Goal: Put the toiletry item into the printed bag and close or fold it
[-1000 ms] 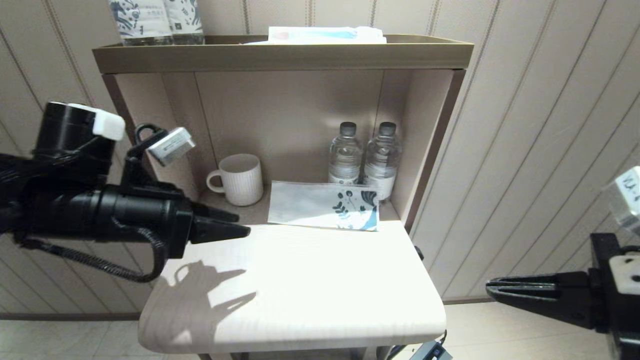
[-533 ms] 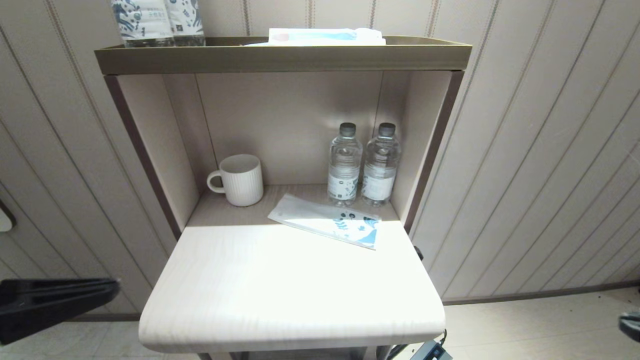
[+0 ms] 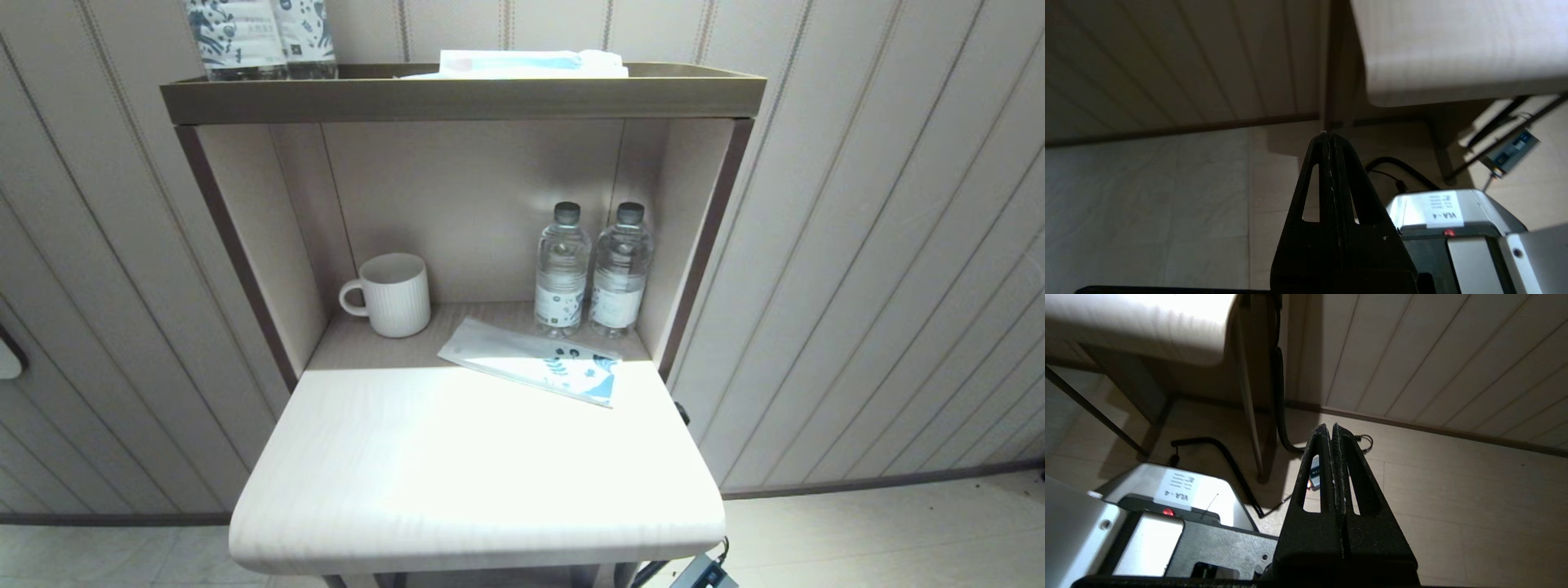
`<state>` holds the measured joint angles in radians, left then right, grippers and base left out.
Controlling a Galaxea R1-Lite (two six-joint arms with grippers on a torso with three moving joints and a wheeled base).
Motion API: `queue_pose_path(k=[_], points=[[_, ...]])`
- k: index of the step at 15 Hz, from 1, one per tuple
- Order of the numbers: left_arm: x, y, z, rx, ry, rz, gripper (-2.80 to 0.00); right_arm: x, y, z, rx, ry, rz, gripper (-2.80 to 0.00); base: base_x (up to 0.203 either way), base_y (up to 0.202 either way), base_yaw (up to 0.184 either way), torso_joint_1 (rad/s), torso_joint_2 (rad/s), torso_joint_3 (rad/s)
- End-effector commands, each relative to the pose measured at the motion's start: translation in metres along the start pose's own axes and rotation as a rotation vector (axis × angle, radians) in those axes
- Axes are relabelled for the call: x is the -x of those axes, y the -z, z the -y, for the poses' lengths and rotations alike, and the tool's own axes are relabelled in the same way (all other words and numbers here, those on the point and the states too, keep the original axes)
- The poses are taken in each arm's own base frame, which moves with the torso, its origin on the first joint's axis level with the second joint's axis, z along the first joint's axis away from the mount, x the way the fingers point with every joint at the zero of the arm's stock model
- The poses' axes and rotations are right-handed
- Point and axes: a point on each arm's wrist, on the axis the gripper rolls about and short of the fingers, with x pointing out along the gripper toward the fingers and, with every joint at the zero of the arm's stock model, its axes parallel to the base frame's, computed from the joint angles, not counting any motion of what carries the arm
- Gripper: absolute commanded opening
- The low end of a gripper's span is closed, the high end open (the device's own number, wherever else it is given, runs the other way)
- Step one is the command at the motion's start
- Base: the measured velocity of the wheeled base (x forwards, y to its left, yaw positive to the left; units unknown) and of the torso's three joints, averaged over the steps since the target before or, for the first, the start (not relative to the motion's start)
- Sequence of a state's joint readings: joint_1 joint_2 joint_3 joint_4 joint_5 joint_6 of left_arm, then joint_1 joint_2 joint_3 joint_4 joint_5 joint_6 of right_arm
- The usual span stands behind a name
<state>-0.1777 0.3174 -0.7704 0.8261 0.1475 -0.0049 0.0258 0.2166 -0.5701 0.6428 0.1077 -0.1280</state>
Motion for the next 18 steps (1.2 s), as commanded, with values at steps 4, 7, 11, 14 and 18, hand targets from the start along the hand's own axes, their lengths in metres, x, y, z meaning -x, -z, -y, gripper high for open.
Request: queue_pose_path(k=[4, 7, 11, 14, 18], points=[[0.001, 0.038, 0.019, 0.035, -0.051, 0.022, -2.80, -0.038, 0.071, -0.004, 0.023, 0.126, 0.052, -2.80, 0.000, 0.000, 0.000, 0.000, 0.00, 0.000], [-0.026, 0.079, 0.018, -0.027, -0.099, 0.124, -2.80, -0.047, 0.073, -0.001, -0.062, 0.224, 0.175, -2.80, 0.000, 0.000, 0.000, 0.000, 0.00, 0.000], [-0.073, 0.088, 0.016, -0.103, -0.226, 0.387, -2.80, -0.050, 0.074, -0.002, -0.078, 0.204, 0.194, -2.80, 0.000, 0.000, 0.000, 0.000, 0.00, 0.000], [-0.080, 0.096, 0.021, -0.186, -0.021, 0.384, -2.80, -0.053, 0.080, -0.003, -0.094, 0.173, 0.174, -2.80, 0.000, 0.000, 0.000, 0.000, 0.00, 0.000], [-0.081, 0.104, 0.021, -0.117, 0.015, 0.289, -2.80, -0.053, 0.080, -0.003, -0.094, 0.173, 0.174, -2.80, 0.000, 0.000, 0.000, 0.000, 0.00, 0.000]])
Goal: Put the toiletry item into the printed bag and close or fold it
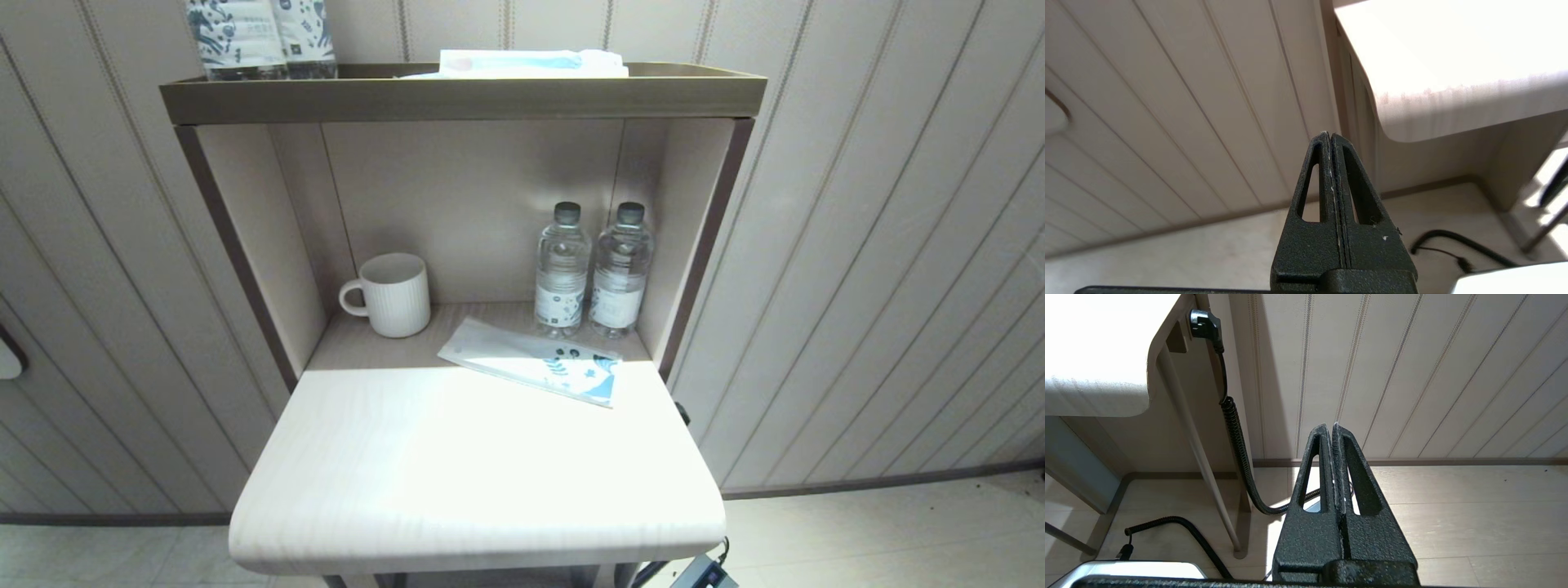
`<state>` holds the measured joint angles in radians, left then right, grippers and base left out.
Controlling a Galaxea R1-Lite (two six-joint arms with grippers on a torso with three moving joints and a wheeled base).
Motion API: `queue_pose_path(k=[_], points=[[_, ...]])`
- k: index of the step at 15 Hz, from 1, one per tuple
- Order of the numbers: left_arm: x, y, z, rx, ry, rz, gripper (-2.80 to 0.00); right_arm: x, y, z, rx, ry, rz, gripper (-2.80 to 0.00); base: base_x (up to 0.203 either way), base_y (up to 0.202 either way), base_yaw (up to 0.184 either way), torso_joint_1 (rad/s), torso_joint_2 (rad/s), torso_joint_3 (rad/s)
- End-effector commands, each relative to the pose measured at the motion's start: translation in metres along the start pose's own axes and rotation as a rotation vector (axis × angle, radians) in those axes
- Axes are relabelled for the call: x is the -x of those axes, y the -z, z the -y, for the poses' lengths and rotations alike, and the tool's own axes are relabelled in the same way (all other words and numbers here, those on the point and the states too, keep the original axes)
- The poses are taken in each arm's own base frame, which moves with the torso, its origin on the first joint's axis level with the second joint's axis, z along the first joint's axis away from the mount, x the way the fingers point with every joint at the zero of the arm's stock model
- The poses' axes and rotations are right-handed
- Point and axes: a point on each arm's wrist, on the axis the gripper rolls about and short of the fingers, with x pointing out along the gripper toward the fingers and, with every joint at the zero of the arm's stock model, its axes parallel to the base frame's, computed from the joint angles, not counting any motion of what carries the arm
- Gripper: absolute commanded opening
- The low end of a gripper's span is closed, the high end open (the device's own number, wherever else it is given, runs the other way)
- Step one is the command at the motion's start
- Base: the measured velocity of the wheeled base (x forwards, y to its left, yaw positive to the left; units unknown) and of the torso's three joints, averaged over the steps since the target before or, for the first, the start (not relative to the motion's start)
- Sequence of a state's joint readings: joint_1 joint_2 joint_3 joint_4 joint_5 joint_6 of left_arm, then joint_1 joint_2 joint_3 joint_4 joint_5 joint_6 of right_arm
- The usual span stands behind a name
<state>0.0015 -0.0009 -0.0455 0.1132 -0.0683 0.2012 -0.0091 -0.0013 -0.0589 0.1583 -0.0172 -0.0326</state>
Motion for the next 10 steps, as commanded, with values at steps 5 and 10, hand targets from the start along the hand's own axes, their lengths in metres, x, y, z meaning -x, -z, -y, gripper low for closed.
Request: queue_pose_path(k=[5, 10], points=[[-0.0023, 0.0017, -0.0012, 0.139, -0.061, 0.015, -2.80, -0.0002, 0.0004, 0.0000, -0.003, 0.000, -0.005, -2.80, 0.000, 0.000, 0.000, 0.000, 0.00, 0.000], [-0.0023, 0.0014, -0.0014, 0.186, -0.069, 0.023, -2.80, -0.0002, 0.0004, 0.0000, -0.005, 0.000, -0.005, -2.80, 0.000, 0.000, 0.000, 0.000, 0.00, 0.000]])
